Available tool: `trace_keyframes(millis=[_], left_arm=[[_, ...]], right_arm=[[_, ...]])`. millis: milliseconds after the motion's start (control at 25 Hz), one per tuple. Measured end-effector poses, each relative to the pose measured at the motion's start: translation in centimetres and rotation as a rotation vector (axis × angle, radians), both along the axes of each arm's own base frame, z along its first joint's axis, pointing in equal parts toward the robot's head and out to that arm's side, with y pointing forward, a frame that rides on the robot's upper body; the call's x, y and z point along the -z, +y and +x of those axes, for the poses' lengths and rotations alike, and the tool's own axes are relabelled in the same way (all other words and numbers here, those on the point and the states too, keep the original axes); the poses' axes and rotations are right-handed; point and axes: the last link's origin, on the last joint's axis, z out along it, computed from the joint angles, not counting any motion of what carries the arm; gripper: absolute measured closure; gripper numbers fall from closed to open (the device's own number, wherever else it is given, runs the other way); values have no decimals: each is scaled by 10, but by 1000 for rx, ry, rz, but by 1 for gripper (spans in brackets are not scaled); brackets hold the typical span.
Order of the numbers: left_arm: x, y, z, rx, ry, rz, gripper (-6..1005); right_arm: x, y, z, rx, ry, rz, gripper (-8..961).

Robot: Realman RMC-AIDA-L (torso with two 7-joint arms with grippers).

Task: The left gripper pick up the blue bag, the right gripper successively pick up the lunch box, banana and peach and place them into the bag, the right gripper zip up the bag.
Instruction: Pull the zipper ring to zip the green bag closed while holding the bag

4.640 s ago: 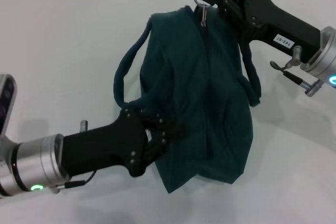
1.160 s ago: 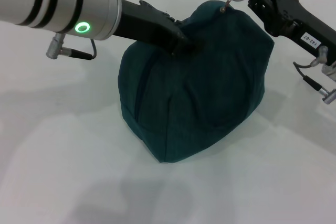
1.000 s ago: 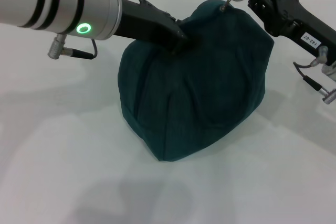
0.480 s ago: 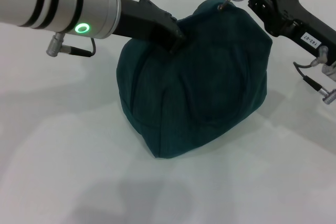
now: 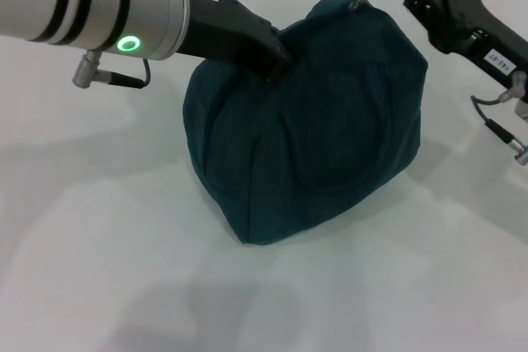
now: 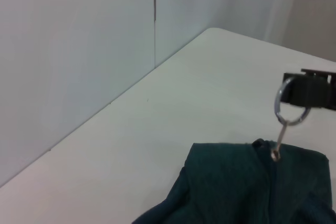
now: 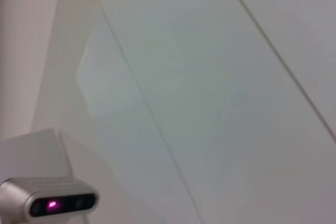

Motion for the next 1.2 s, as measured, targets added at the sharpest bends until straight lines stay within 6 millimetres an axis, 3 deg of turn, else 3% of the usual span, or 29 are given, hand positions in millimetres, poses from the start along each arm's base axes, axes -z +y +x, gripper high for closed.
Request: trace_keyframes(millis=[400, 680, 1200], left_arm=[[-10, -1, 2, 7, -86, -11, 952], [-17, -2, 4, 28, -149, -14, 953], [-11, 6, -5, 6, -186, -17, 955]], right_arm=[[-18, 4, 39, 181, 43, 71, 901], [-18, 7, 66, 322, 16, 79, 897], [-13, 7, 72, 355, -17, 62, 891]])
